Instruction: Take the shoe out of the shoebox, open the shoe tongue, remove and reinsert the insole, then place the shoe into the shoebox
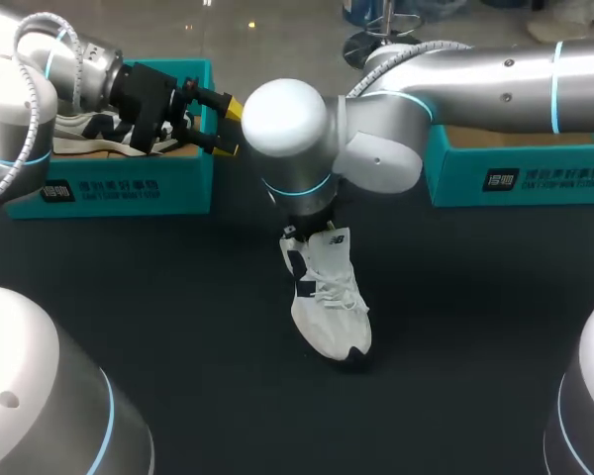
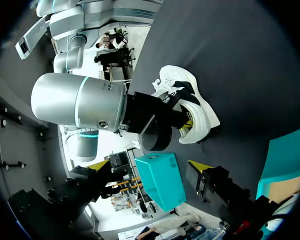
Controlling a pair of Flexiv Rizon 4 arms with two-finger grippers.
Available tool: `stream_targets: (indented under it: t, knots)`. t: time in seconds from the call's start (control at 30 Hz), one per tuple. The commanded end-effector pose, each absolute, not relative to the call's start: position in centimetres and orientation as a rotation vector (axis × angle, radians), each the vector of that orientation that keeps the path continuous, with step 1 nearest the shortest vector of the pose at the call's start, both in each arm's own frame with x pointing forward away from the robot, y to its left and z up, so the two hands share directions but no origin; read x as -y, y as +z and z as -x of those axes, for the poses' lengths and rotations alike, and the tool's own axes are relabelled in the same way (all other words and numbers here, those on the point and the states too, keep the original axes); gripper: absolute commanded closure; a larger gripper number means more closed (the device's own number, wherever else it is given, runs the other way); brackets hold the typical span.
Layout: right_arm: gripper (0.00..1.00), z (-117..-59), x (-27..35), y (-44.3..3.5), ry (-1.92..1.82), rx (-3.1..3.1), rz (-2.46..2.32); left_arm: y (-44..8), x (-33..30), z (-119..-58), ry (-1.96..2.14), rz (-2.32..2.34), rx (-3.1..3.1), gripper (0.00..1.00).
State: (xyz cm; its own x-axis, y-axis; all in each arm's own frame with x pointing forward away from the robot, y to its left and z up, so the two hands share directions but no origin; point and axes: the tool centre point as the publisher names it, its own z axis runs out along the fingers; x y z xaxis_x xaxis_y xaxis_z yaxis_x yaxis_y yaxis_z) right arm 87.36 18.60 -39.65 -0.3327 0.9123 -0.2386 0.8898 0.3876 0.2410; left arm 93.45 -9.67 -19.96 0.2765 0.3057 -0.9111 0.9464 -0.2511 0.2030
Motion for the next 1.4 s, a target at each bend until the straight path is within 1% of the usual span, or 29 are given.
stream_targets:
  t: [0.03,0.3,0.63,0.8,1.03,1.4]
  knots:
    - [1.00,-87.8,-19.1,-41.2,0.084,-2.341,-1.587,-19.9,9.7,-93.5,-0.987,-1.733,-1.149,0.00]
    - [1.00,-86.7,-20.3,-41.2,0.101,-2.388,-1.614,-19.9,9.7,-93.5,-0.987,-1.733,-1.149,0.00]
    - [1.00,-84.8,-19.7,-38.3,0.016,-2.473,-1.747,-19.9,9.7,-93.5,-0.987,-1.733,-1.149,0.00]
    - [1.00,-84.5,-19.1,-37.2,0.037,-2.522,-1.804,-19.9,9.7,-93.5,-0.987,-1.733,-1.149,0.00]
    - [1.00,-84.4,-18.8,-36.7,-0.021,-2.689,-1.960,-19.9,9.7,-93.5,-0.987,-1.733,-1.149,0.00]
    - [1.00,-83.3,-18.4,-36.0,-0.132,-2.693,-2.127,-19.9,9.7,-93.5,-0.987,-1.733,-1.149,0.00]
